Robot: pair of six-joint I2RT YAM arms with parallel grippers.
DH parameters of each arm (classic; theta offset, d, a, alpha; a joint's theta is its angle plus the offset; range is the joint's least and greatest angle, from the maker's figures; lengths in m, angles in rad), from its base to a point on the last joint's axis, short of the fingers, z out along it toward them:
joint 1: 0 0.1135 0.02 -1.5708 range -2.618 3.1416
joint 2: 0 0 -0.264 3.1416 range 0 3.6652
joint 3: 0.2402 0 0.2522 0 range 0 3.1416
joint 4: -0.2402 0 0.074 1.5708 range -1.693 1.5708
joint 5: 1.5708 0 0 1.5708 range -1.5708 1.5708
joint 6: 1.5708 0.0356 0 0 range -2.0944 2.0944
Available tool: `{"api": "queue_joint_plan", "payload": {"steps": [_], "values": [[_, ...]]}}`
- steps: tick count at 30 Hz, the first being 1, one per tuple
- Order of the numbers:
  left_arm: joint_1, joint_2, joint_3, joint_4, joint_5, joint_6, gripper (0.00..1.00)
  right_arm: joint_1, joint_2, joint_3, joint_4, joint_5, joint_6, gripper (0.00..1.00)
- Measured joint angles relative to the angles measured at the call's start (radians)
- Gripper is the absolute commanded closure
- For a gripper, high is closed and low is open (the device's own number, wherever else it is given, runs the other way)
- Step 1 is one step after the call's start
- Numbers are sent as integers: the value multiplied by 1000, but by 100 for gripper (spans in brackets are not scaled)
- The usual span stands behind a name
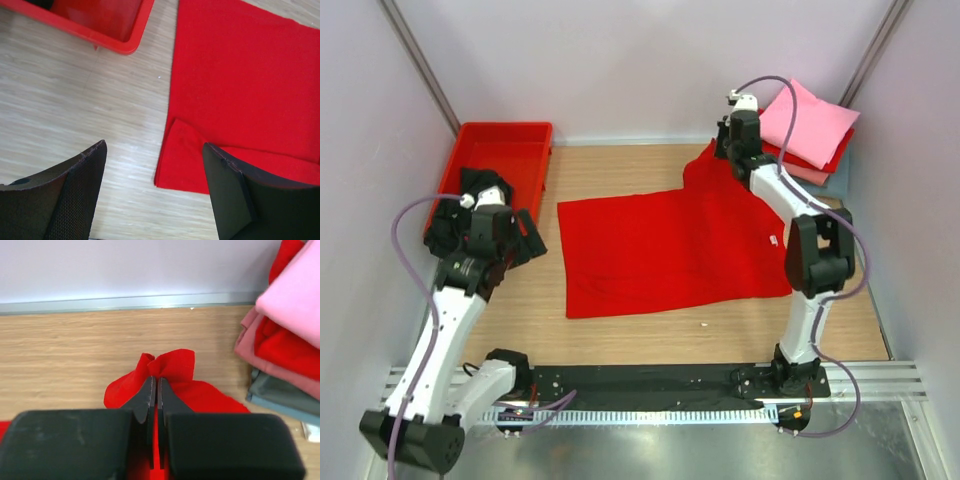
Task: Fold and stack the t-shirts
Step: Fold the tshirt
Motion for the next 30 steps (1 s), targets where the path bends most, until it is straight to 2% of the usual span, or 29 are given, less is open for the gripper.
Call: {"api": "queue_joint_plan", "payload": {"steps": [5, 10, 18, 23, 30], "values": [[0, 261, 124, 66, 10, -34, 31, 7, -219, -299, 95, -23, 48, 99], [-2, 619, 326, 117, 18, -60, 31, 18, -321, -502, 116, -17, 74, 99], [-5, 1073, 677, 101, 6, -61, 33, 22, -563, -672, 95, 79, 85, 99], [-7, 1244, 821, 57, -20, -60, 35, 22, -692, -760, 103, 116, 97, 99], [-7, 1368, 898, 23, -49, -72, 36, 22, -700, -826, 88, 129, 110, 98]]}}
